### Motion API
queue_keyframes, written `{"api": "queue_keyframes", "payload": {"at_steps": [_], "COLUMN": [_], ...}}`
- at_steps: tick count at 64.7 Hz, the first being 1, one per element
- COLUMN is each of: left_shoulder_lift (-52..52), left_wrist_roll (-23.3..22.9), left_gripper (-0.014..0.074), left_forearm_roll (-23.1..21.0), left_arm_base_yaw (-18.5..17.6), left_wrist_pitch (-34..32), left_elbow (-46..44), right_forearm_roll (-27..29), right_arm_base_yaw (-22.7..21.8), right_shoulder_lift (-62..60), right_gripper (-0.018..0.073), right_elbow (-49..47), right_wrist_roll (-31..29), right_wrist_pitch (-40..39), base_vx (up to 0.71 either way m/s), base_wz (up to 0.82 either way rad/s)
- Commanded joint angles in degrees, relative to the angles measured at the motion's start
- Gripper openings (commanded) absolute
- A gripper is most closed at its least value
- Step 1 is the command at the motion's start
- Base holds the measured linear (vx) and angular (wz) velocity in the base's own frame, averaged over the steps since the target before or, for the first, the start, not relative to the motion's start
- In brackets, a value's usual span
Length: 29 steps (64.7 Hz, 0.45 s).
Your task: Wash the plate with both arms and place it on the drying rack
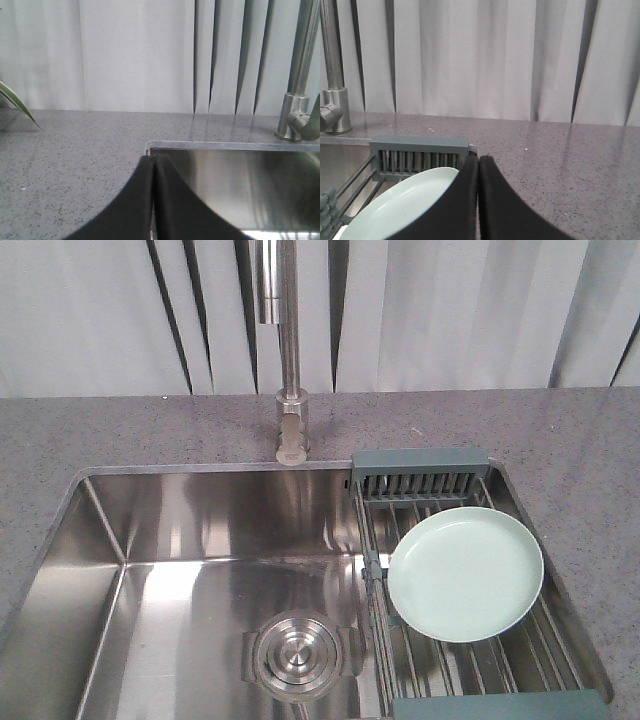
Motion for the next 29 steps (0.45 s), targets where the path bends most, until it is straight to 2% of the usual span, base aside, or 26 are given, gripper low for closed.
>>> {"api": "queue_keyframes", "payload": {"at_steps": [1, 29], "left_shoulder_lift": [-0.8, -0.8], "left_wrist_roll": [0.0, 0.0], "left_gripper": [-0.0006, -0.0006], "left_forearm_roll": [-0.5, -0.5], "left_arm_base_yaw": [0.2, 0.2], "left_wrist_pitch": [-4.3, -4.3], "left_elbow": [-1.4, -1.4], "right_forearm_roll": [-0.5, -0.5], "right_arm_base_yaw": [-0.2, -0.2], "right_shoulder_lift": [-0.1, -0.1], "right_gripper": [-0.0008, -0.0008], "right_elbow": [0.1, 0.1], "right_wrist_roll": [0.0, 0.0], "right_wrist_pitch": [-4.2, -4.2], "base_vx": [0.0, 0.0], "base_wz": [0.0, 0.0]}}
